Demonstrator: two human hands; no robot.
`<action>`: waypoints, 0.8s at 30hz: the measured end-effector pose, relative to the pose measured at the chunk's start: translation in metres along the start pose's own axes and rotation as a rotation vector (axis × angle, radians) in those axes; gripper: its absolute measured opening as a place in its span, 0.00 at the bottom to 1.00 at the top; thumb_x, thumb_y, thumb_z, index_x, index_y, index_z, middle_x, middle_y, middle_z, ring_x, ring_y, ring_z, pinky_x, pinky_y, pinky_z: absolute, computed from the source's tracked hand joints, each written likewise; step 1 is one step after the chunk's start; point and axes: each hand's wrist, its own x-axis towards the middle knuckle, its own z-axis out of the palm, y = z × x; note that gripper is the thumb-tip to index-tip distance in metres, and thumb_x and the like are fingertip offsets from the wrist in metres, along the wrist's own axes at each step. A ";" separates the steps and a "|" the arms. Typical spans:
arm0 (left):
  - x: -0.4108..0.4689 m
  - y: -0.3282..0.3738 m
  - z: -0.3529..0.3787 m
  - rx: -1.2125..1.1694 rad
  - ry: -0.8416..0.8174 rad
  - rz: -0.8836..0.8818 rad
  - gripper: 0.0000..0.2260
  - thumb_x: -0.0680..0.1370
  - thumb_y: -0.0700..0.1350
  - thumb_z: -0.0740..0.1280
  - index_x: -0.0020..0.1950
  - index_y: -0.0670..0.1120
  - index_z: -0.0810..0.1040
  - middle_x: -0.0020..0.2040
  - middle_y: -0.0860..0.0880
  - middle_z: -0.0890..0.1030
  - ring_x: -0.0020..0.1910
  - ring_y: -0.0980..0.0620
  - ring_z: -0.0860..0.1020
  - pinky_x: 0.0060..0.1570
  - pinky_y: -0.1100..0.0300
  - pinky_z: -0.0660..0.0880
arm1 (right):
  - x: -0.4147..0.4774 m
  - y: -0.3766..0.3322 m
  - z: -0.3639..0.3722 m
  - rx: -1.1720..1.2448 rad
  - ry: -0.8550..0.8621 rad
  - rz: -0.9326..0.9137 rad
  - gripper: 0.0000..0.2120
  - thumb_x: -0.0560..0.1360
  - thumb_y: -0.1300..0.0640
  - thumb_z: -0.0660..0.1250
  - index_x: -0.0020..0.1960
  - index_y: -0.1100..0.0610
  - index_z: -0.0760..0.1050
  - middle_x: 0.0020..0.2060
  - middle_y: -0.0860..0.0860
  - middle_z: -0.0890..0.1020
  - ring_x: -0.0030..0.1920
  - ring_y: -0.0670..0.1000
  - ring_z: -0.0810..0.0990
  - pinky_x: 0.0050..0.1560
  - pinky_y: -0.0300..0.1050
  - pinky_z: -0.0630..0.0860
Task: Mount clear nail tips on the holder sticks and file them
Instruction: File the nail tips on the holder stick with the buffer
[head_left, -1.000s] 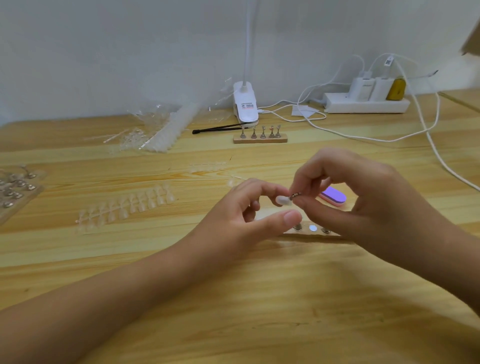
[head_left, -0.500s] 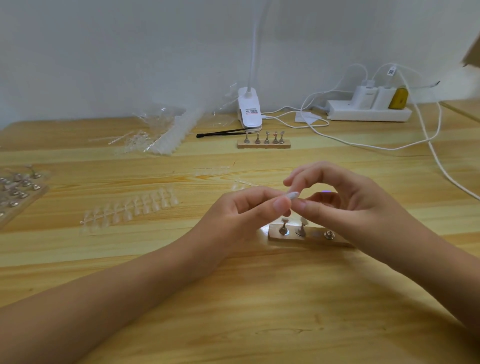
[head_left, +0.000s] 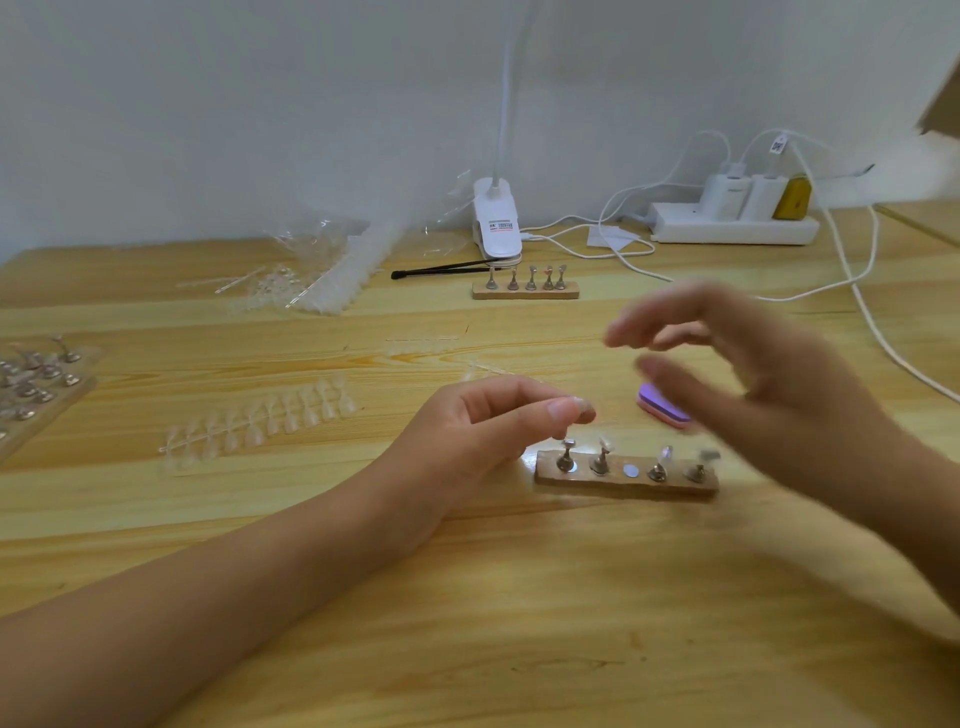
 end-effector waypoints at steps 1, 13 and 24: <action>0.000 0.000 0.000 0.002 -0.001 -0.009 0.07 0.70 0.57 0.70 0.42 0.58 0.85 0.49 0.57 0.85 0.43 0.67 0.79 0.45 0.74 0.72 | 0.002 0.004 -0.010 0.068 0.046 0.044 0.08 0.78 0.59 0.64 0.55 0.50 0.76 0.47 0.44 0.83 0.53 0.49 0.81 0.58 0.44 0.75; 0.000 0.001 0.002 0.015 0.022 -0.028 0.08 0.72 0.54 0.70 0.49 0.58 0.86 0.53 0.58 0.85 0.50 0.67 0.80 0.46 0.75 0.72 | 0.000 0.050 -0.017 -0.322 -0.331 0.468 0.08 0.70 0.43 0.69 0.50 0.40 0.78 0.40 0.44 0.76 0.39 0.42 0.74 0.40 0.32 0.70; 0.002 -0.003 0.000 0.000 0.051 -0.039 0.07 0.75 0.52 0.70 0.50 0.54 0.85 0.49 0.58 0.85 0.44 0.66 0.79 0.43 0.74 0.72 | 0.002 0.008 -0.014 0.477 -0.236 0.256 0.15 0.69 0.46 0.75 0.53 0.50 0.80 0.49 0.53 0.85 0.50 0.51 0.85 0.49 0.38 0.80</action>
